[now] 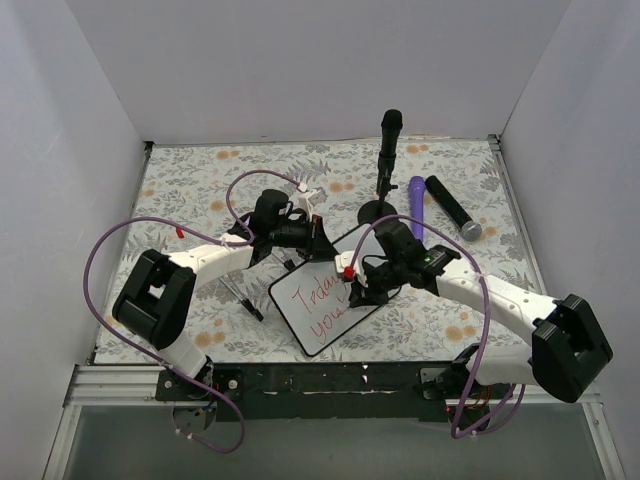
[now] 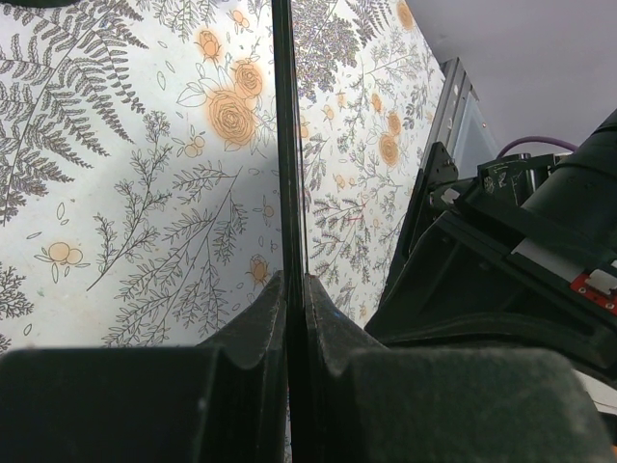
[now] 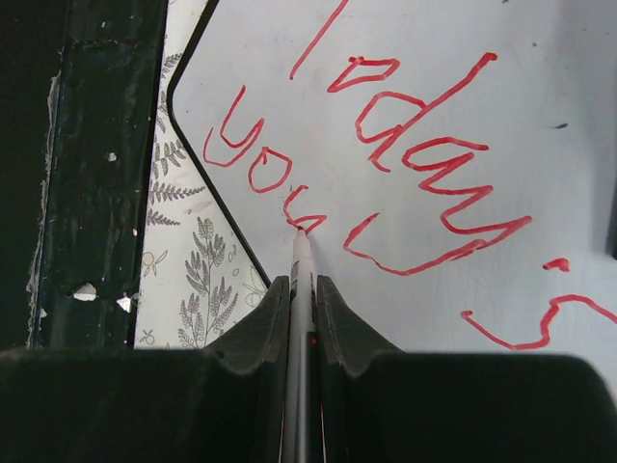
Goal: Write a sentence on the whiteboard
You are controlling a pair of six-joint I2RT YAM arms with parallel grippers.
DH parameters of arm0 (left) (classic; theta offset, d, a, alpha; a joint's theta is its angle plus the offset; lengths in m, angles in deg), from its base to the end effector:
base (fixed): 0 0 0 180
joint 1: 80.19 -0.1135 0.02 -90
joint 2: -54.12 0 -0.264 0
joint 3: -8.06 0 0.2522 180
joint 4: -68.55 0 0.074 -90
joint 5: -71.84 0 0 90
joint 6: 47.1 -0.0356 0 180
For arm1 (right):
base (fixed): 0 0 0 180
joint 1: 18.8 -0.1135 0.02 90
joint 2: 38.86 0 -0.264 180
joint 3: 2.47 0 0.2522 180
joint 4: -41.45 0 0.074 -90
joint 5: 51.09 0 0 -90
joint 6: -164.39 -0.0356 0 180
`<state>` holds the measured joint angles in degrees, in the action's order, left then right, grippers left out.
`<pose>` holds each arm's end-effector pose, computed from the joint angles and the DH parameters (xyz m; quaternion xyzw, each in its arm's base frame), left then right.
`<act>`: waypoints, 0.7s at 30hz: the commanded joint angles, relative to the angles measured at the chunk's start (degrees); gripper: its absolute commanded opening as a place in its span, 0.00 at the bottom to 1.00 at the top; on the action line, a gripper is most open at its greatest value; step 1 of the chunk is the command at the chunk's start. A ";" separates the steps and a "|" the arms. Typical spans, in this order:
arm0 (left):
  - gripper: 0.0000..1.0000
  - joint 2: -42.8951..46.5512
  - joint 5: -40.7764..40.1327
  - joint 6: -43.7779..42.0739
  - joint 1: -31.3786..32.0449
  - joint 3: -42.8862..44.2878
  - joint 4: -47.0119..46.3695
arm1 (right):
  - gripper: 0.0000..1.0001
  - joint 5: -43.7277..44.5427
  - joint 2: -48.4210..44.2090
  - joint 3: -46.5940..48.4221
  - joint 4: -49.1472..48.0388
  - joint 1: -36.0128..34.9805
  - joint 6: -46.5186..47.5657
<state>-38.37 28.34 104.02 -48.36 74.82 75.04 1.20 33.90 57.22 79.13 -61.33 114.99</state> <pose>0.2769 -0.2023 0.2152 -0.0189 0.8265 -0.5599 0.0551 0.1710 0.1864 0.2295 -0.6726 0.5949 0.3097 0.3127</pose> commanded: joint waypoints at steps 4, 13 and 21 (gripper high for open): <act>0.00 0.90 0.43 -5.31 0.16 1.50 -1.52 | 0.01 -10.16 -4.45 2.14 3.67 2.79 3.96; 0.00 0.91 0.52 -5.14 0.07 1.32 -1.61 | 0.01 -10.98 -8.06 0.13 1.22 7.80 2.73; 0.00 1.26 0.52 -4.96 0.07 0.97 -1.79 | 0.01 -9.57 -8.86 -1.63 -0.89 8.33 2.38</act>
<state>-38.37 28.80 103.72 -48.36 74.82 75.85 -7.92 25.90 56.53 80.27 -53.19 117.81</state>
